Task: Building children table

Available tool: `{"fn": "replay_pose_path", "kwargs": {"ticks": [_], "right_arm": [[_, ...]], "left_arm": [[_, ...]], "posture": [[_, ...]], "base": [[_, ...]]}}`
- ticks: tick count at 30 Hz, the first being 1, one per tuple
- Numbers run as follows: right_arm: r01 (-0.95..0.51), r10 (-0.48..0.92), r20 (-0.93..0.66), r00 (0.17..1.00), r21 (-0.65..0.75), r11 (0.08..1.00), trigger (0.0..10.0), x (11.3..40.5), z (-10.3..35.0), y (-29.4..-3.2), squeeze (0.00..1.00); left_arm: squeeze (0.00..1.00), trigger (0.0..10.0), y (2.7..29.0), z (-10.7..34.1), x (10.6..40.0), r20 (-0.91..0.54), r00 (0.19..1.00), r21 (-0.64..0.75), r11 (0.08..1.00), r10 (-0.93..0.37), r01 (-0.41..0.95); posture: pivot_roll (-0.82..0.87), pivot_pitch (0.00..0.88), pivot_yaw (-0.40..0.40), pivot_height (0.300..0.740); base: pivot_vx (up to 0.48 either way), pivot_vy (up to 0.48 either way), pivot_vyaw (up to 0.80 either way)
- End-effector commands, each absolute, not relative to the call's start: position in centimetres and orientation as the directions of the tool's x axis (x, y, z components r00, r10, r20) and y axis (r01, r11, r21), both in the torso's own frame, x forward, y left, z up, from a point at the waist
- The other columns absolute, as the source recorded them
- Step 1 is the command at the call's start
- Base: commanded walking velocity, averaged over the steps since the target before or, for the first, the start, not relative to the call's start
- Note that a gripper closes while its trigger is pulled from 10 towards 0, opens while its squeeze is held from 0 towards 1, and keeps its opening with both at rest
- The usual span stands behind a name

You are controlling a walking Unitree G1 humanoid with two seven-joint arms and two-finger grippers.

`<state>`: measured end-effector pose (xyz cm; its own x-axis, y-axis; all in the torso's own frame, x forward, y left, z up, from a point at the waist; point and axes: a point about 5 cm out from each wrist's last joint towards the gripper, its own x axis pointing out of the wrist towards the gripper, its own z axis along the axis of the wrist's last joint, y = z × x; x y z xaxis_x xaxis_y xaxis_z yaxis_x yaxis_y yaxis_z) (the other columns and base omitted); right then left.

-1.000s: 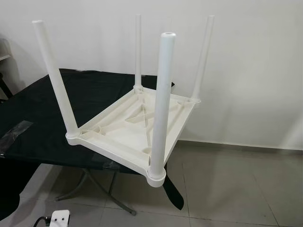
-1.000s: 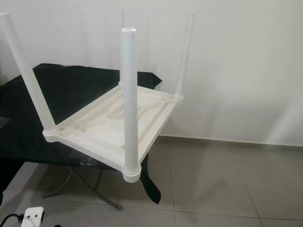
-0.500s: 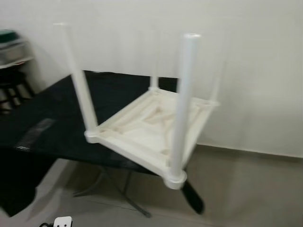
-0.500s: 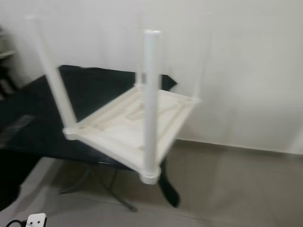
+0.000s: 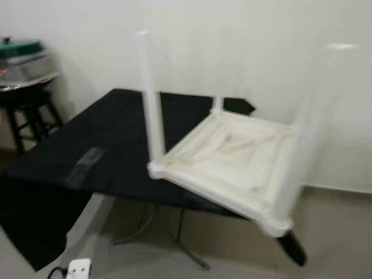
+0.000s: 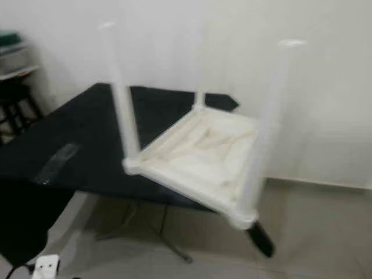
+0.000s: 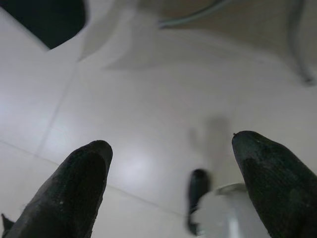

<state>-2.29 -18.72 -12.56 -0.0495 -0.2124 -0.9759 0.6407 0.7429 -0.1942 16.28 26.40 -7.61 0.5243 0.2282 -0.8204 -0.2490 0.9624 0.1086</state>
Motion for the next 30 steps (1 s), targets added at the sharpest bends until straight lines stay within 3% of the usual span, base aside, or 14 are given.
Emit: {"fn": "replay_pose_path", "kwargs": {"ticks": [1,3,30], "right_arm": [[-0.015,-0.214,-0.758,0.617,-0.282,0.959,10.0,23.2,-4.8,-23.5,0.00],[-0.017,-0.211,-0.757,0.618,-0.281,0.960,10.0,23.3,-4.8,-23.5,0.00],[-0.036,-0.217,-0.746,0.630,-0.307,0.951,10.0,24.2,-4.1,-23.7,0.00]], "left_arm": [[0.00,10.0,25.8,-7.3,17.3,-0.807,0.551,0.087,0.965,0.213,-0.246],[0.00,10.0,25.8,-7.3,17.4,-0.803,0.555,0.085,0.964,0.217,-0.253],[0.00,10.0,25.1,-7.5,17.5,-0.805,0.566,0.028,0.963,0.180,-0.267]], "posture": [[0.07,0.000,-0.059,0.740],[0.08,0.000,-0.059,0.740],[0.07,0.000,-0.061,0.740]], "base": [[0.000,0.480,0.00],[0.000,0.480,0.00],[0.000,0.000,0.00]]}}
